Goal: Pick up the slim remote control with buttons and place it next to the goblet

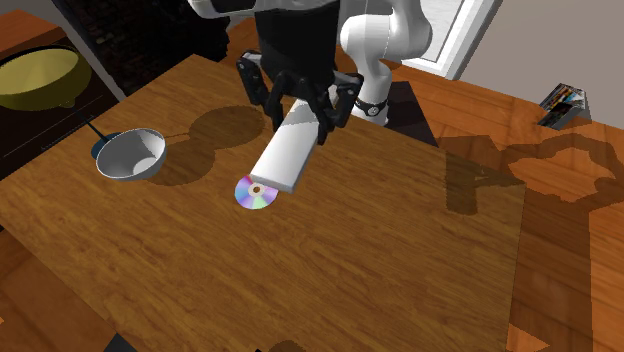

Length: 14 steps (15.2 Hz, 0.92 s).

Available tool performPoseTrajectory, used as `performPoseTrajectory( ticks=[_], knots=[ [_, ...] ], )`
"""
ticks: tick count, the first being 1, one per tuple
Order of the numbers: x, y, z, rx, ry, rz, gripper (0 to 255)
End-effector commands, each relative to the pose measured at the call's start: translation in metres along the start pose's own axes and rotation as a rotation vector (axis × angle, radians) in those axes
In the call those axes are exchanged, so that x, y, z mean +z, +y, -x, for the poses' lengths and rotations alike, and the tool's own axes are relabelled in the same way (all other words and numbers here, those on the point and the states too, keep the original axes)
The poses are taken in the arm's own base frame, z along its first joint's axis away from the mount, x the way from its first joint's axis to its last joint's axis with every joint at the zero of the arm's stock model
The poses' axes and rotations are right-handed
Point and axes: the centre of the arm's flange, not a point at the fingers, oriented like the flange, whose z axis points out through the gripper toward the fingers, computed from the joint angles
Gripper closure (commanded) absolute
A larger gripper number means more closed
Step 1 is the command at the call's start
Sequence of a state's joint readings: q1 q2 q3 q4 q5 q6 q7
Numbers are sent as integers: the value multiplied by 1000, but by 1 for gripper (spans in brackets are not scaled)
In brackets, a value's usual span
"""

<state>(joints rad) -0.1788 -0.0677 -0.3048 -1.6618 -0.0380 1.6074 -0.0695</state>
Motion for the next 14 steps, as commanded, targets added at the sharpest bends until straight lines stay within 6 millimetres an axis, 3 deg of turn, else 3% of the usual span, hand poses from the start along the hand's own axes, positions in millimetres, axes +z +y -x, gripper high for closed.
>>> performPoseTrajectory(
  ticks=[1,5,14],
  knots=[
    [-12,0,1,0,0,0,255],
    [-31,0,1,0,0,0,255],
    [-29,113,36,0,0,0,255]
  ],
)
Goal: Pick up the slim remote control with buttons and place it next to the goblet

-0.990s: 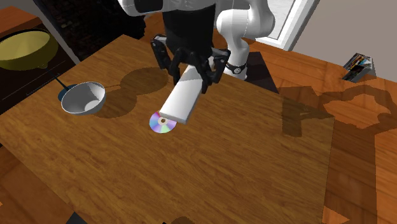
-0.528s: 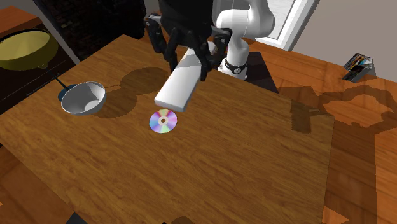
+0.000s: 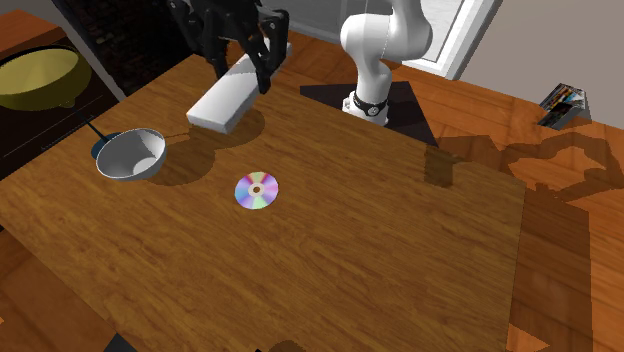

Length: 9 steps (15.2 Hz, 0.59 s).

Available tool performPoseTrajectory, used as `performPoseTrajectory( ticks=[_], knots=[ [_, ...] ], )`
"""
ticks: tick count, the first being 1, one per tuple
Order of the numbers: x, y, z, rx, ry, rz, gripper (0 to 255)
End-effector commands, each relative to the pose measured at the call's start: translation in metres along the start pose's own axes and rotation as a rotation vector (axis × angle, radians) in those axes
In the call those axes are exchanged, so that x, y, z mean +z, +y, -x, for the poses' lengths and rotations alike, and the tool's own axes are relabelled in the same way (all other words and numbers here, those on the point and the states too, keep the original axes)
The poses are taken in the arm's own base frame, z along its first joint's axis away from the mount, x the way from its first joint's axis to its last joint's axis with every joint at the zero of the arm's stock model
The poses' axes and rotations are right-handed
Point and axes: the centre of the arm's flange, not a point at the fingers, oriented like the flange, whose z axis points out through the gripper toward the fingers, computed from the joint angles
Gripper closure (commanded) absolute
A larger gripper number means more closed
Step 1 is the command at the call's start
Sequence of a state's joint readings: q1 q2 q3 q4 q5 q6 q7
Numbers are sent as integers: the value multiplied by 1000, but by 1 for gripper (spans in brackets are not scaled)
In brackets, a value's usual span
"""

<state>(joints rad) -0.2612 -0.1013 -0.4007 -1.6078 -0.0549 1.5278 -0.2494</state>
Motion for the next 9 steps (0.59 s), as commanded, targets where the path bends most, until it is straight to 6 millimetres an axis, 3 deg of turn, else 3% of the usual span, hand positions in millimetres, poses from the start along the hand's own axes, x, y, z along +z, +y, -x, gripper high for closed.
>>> performPoseTrajectory(
  ticks=[1,9],
  knots=[
    [3,27,6,-1,0,0,255],
    [4,128,37,-1,0,0,255]
  ],
)
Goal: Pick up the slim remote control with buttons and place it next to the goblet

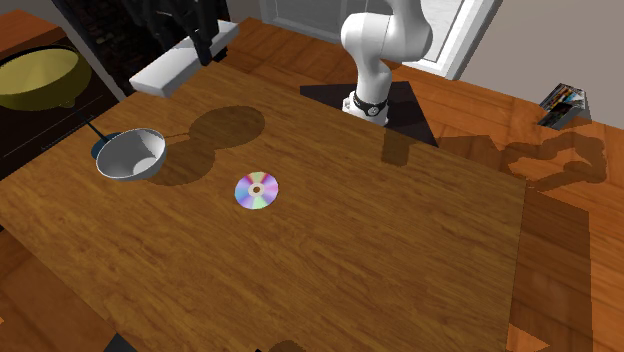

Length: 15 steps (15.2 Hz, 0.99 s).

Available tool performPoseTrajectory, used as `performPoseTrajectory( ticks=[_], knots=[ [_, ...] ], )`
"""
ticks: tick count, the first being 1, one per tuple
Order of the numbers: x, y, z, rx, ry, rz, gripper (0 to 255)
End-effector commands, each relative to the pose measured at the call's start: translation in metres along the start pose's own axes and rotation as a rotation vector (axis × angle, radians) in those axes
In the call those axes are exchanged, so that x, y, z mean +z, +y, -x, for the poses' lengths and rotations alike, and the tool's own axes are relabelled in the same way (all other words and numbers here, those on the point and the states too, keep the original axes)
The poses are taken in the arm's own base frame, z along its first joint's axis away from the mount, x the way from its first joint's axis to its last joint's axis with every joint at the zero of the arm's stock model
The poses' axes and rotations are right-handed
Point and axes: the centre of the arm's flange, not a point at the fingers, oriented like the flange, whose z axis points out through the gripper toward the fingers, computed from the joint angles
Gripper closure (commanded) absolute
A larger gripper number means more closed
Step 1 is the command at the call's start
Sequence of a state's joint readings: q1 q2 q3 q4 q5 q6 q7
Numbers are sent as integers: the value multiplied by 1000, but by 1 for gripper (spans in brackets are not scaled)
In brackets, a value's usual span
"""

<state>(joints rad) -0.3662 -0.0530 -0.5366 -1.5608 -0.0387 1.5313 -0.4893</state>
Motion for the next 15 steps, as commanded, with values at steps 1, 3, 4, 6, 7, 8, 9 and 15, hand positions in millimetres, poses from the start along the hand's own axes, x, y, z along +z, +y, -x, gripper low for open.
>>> performPoseTrajectory(
  ticks=[1,3,4,6,7,8,9,15],
  knots=[
    [0,23,8,-3,0,0,255],
    [0,48,16,-3,0,0,255],
    [0,61,19,-3,0,0,255],
    [0,86,27,-3,0,0,255],
    [1,99,31,-3,0,0,255],
    [1,111,35,-3,0,0,255],
    [1,124,39,-3,0,0,255],
    [2,200,62,-3,0,0,255]
  ],
)
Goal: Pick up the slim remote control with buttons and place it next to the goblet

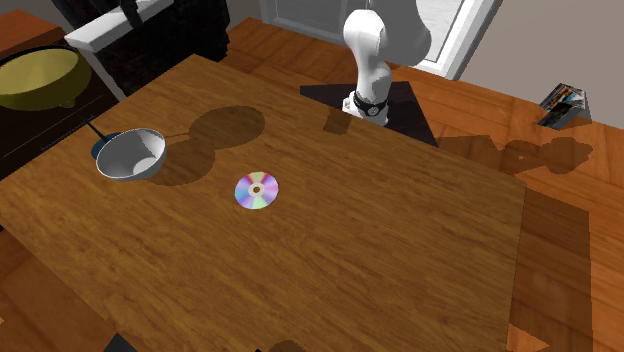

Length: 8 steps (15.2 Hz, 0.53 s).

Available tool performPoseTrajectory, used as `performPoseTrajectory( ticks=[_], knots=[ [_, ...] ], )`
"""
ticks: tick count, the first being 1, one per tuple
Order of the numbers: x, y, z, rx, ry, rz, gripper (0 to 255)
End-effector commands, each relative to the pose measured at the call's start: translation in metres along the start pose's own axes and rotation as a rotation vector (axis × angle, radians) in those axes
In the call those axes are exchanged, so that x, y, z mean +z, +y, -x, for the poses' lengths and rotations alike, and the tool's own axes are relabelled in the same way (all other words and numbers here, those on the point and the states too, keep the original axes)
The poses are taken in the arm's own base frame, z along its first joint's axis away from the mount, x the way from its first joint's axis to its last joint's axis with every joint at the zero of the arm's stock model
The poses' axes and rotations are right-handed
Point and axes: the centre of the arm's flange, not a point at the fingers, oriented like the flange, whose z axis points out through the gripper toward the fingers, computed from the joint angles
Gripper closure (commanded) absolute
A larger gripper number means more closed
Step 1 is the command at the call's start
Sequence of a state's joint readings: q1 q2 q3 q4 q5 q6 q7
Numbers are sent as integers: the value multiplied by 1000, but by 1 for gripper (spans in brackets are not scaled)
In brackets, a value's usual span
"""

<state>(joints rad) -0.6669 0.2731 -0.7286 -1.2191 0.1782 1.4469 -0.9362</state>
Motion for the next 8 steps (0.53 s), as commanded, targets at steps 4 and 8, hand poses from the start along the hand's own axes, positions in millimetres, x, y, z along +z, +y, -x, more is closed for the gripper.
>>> performPoseTrajectory(
  ticks=[4,8],
  knots=[
    [0,67,21,-2,1,0,255],
    [21,67,21,-2,1,0,255]
  ],
)
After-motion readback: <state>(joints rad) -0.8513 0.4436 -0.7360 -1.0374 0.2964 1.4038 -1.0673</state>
